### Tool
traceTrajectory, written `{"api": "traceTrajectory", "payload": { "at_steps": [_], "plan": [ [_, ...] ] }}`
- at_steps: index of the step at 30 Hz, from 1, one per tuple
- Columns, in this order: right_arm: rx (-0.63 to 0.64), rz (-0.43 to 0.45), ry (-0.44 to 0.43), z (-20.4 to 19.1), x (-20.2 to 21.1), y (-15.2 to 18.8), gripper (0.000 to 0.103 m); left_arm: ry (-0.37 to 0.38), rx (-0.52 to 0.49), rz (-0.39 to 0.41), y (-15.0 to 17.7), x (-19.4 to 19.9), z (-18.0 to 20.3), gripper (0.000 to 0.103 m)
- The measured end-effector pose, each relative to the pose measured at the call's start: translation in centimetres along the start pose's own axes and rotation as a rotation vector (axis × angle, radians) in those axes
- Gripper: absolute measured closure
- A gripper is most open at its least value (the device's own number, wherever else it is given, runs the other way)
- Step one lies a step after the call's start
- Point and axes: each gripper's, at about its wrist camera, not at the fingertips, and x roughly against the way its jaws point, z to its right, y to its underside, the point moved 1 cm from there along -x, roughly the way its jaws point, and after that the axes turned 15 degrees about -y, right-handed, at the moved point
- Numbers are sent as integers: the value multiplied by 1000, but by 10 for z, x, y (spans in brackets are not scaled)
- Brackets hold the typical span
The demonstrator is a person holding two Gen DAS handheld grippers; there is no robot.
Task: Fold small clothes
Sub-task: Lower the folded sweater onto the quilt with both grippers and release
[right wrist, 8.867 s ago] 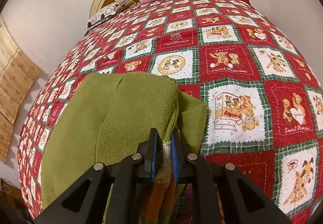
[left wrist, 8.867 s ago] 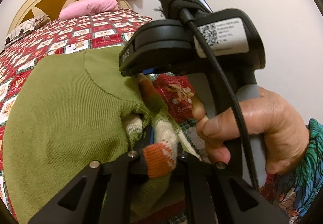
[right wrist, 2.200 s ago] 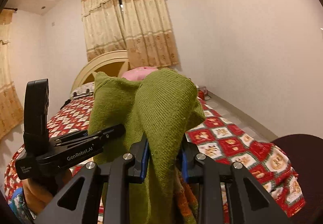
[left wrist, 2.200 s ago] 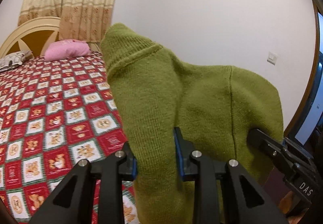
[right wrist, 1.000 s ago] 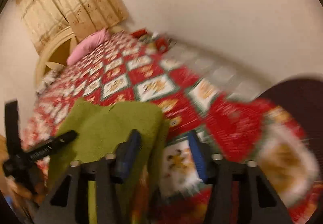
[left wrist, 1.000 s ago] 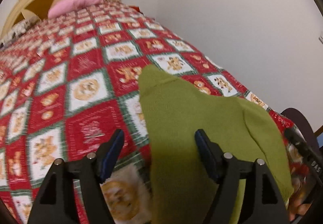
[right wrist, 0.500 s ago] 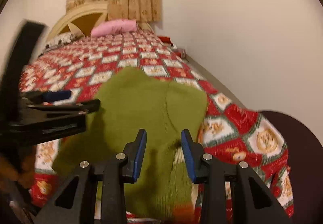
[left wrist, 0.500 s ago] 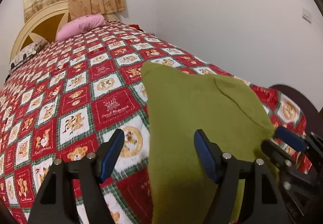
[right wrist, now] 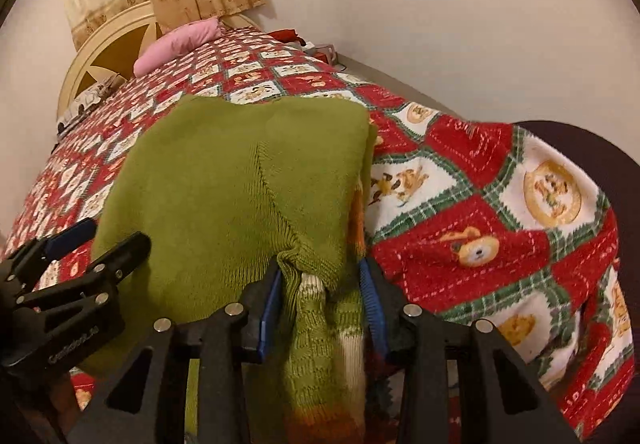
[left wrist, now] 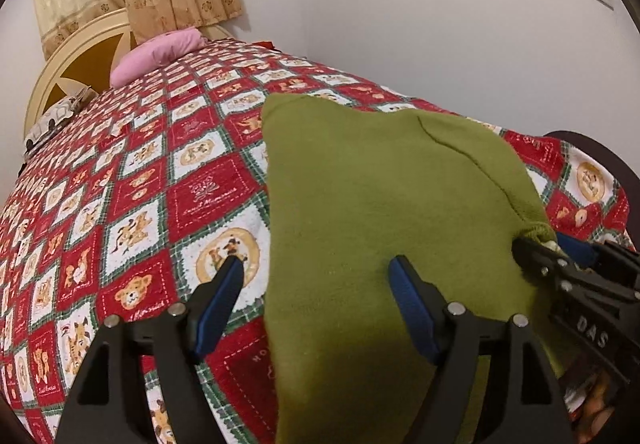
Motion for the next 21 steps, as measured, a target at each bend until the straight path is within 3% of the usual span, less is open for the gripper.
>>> {"api": "traceTrajectory", "payload": {
  "at_steps": [5, 9, 13, 17, 21],
  "plan": [
    [-33, 17, 18, 0, 4, 0, 63, 20, -13, -10, 8, 13, -10, 24],
    [-11, 75, 41, -14, 32, 18, 60, 21, -1, 9, 18, 26, -24, 24],
    [54, 117, 122, -30, 63, 29, 53, 21, -4, 18, 32, 37, -31, 25],
    [58, 133, 119, -38, 87, 39, 37, 26, -3, 25, 43, 48, -36, 25],
    [66, 113, 115, -49, 102, 52, 36, 33, -11, 34, 52, 59, -42, 24]
  ]
}}
